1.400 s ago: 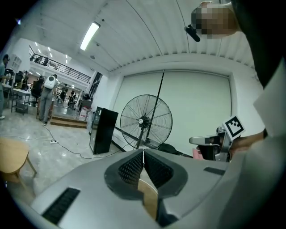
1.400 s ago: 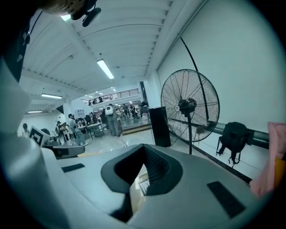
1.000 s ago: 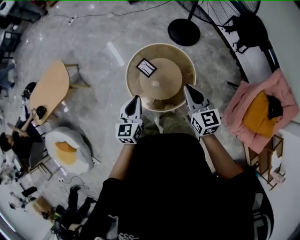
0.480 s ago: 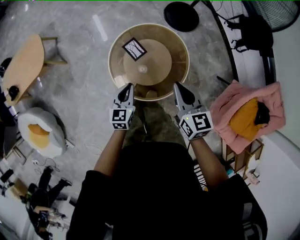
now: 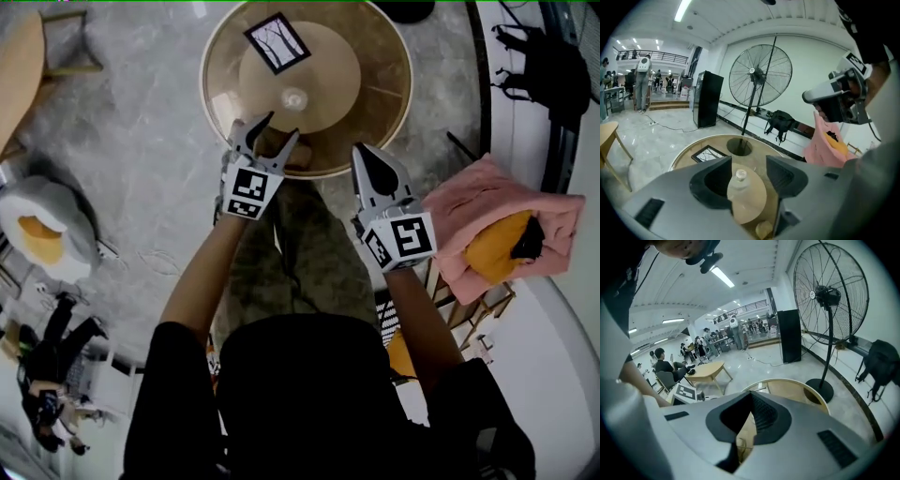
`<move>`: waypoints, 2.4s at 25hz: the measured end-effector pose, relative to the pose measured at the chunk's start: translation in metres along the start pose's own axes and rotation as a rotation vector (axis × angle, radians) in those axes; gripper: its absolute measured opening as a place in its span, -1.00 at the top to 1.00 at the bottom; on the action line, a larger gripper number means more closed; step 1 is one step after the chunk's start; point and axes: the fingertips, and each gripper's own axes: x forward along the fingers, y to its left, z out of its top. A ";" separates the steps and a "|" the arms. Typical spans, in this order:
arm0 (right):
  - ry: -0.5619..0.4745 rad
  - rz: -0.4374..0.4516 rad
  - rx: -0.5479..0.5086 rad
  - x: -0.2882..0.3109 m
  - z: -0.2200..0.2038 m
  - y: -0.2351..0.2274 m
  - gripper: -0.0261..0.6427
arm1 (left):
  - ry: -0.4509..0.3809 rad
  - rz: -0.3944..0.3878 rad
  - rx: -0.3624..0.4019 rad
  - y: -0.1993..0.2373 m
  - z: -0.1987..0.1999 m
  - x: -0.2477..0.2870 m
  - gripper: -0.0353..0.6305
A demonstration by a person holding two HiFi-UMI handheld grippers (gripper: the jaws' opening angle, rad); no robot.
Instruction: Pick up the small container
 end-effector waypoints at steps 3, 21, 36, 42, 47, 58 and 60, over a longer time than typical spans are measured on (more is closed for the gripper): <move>0.045 -0.013 0.022 0.018 -0.028 -0.009 0.87 | 0.027 -0.023 0.025 0.007 -0.028 0.030 0.01; 0.120 -0.075 0.164 0.042 -0.125 -0.027 0.87 | 0.065 -0.062 0.225 0.026 -0.113 0.148 -0.25; 0.105 -0.137 0.237 0.043 -0.143 -0.046 0.87 | 0.074 -0.072 0.164 0.036 -0.113 0.168 -0.22; 0.065 -0.169 0.315 0.034 -0.133 -0.048 0.87 | 0.046 -0.082 0.167 0.027 -0.075 0.145 -0.21; -0.012 -0.217 0.304 0.014 -0.089 -0.052 0.87 | 0.016 -0.089 0.186 0.014 -0.009 0.099 -0.20; -0.232 -0.320 0.160 -0.103 0.087 -0.027 0.87 | -0.058 -0.114 0.199 -0.040 0.207 -0.069 -0.20; -0.244 -0.335 0.123 -0.124 0.113 -0.014 0.87 | -0.080 -0.124 0.185 -0.050 0.244 -0.100 -0.20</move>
